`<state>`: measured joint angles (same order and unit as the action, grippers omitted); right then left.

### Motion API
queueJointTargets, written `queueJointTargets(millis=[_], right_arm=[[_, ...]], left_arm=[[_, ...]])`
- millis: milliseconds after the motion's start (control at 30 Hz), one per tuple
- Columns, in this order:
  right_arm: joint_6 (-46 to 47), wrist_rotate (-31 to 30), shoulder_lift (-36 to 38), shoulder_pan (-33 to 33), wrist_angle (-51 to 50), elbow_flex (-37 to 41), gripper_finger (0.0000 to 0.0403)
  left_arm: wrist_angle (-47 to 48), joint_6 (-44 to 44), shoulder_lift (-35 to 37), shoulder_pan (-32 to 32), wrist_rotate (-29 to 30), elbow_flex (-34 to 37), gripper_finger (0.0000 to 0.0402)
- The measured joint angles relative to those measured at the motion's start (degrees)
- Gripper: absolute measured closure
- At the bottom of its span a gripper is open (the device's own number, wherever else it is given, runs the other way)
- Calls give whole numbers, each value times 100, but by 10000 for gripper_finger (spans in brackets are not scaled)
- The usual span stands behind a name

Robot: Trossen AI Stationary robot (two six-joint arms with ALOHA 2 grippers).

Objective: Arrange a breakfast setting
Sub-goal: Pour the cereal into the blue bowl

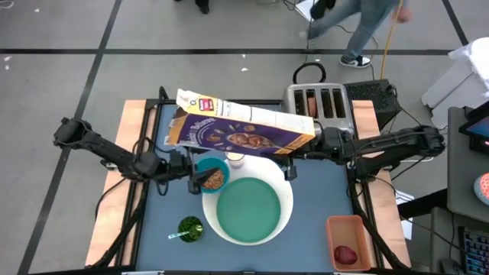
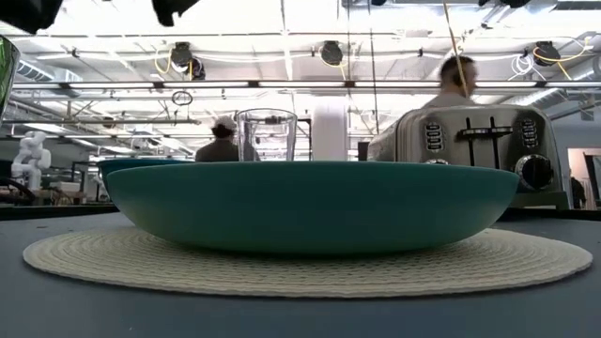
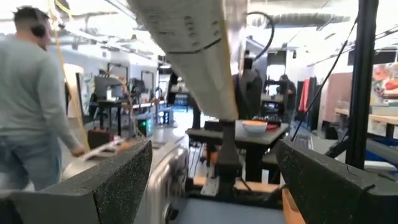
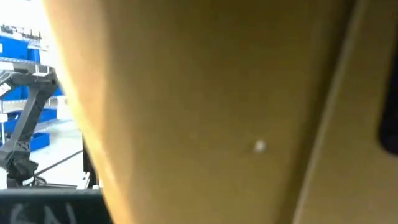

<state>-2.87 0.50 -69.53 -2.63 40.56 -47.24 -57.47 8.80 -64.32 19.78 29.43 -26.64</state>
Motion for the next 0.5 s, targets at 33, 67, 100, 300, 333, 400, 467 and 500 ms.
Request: queueJointTargets(millis=[33, 67, 100, 300, 333, 400, 467, 500], right_arm=[[2, 43, -57, 0, 106, 0, 241], [0, 130, -107, 0, 167, 0, 241], [0, 206, -139, 0, 175, 0, 241], [-2, 285, -284, -4, 296, 0, 241], [-2, 285, -315, -4, 336, 0, 241], [-2, 289, -350, -4, 375, 0, 241], [-1, 283, -368, -4, 420, 0, 241], [0, 278, -382, -4, 437, 0, 241]], left_arm=[[3, 43, -29, -40, -74, -68, 53], [9, 71, -56, -73, -117, -144, 53], [0, 107, -85, -114, -137, -218, 53], [-2, 280, -104, -316, -338, -448, 53], [0, 295, -104, -333, -432, -475, 53], [-96, 319, -106, -372, -596, -491, 53], [-246, 360, -105, -379, -829, -494, 53], [-299, 368, -104, -378, -892, -497, 53]])
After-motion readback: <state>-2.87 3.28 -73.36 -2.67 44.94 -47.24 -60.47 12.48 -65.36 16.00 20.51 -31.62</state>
